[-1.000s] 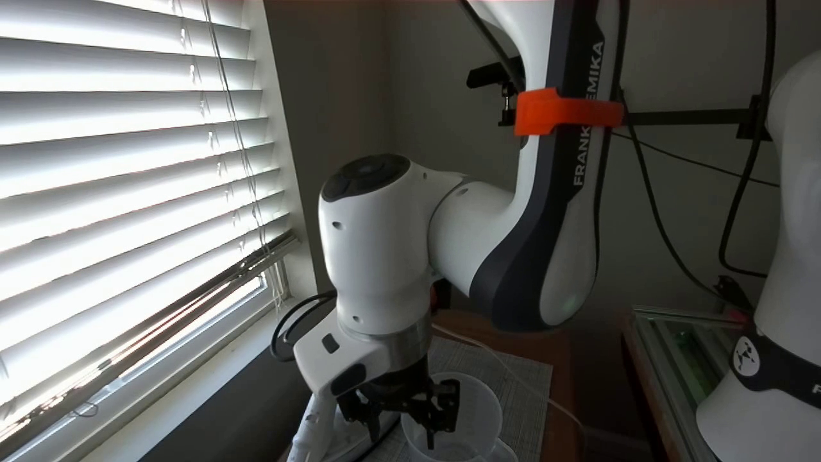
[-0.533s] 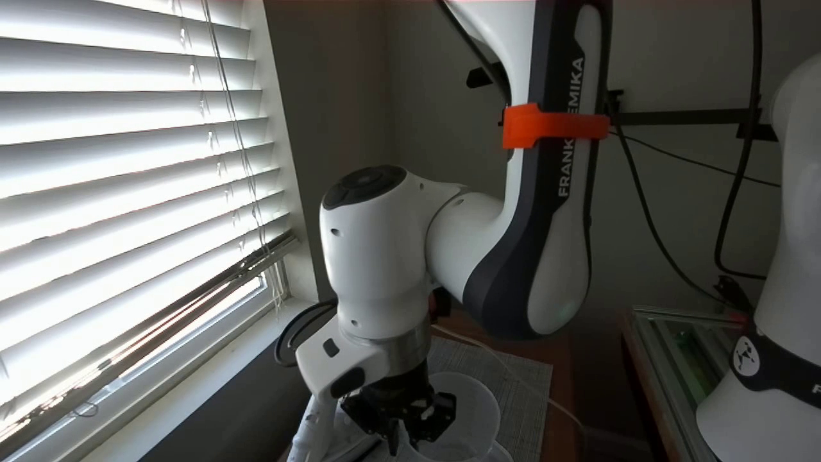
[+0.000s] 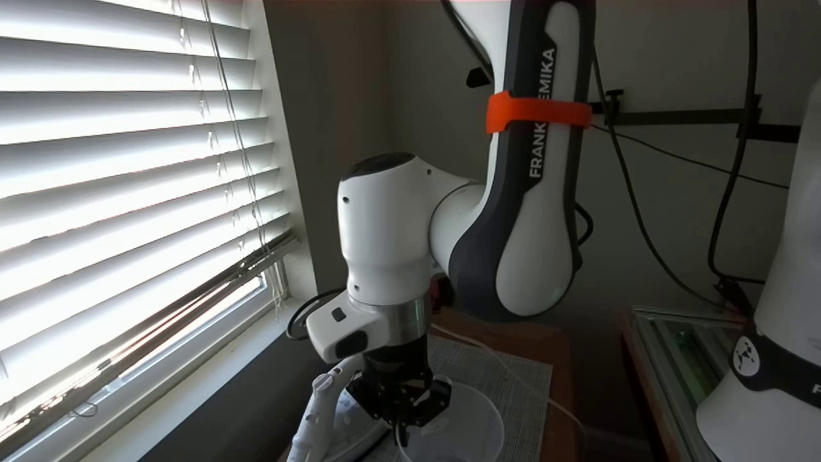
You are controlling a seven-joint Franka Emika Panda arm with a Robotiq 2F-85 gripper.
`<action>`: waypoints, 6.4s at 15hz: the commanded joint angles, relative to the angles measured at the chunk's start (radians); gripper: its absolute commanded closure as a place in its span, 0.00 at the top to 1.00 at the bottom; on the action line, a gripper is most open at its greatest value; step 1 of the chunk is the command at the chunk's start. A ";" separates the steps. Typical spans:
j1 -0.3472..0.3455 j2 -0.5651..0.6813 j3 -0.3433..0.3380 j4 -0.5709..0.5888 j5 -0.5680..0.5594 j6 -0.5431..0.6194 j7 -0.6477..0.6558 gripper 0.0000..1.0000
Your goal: Turn the plastic jar over
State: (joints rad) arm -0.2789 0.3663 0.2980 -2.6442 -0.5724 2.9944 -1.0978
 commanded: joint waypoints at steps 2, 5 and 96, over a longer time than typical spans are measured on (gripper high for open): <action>-0.259 0.057 0.221 -0.028 0.114 0.087 -0.177 0.01; -0.464 0.127 0.384 -0.037 0.119 0.130 -0.251 0.01; -1.398 -0.060 1.197 -0.101 0.398 -0.510 0.183 1.00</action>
State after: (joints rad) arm -1.6769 0.3061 1.4950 -2.7454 -0.1748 2.4841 -0.9140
